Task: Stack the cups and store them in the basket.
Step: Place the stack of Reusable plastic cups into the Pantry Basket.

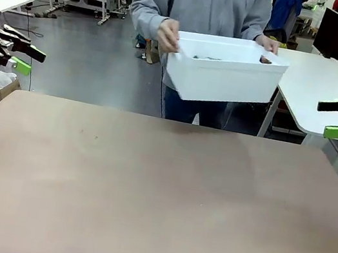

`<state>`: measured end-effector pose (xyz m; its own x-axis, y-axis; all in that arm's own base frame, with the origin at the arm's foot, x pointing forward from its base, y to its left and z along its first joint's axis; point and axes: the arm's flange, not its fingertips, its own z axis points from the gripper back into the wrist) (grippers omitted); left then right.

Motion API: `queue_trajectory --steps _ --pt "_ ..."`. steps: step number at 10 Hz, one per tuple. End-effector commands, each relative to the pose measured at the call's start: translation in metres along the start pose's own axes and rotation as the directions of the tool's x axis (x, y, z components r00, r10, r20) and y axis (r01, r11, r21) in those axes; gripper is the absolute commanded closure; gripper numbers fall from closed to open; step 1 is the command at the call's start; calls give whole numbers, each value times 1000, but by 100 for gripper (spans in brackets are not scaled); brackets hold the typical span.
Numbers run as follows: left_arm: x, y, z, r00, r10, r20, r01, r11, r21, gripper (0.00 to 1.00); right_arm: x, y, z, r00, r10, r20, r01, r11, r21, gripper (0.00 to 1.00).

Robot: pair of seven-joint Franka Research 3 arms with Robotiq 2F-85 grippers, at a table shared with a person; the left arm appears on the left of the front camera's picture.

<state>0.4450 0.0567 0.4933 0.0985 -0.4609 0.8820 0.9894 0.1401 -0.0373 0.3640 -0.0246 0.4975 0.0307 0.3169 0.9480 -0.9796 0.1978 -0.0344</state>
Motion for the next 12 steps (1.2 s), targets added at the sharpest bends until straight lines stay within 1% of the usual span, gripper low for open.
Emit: queue_trajectory --steps 1,12 --pt "1 -2 1 1000 -6 -5 6 1000 -7 0 5 -4 0 1000 -15 8 15 1000 -10 0" --pt "1 -2 1 1000 -6 -5 6 1000 -7 0 5 -4 0 1000 -15 8 15 1000 -10 0"
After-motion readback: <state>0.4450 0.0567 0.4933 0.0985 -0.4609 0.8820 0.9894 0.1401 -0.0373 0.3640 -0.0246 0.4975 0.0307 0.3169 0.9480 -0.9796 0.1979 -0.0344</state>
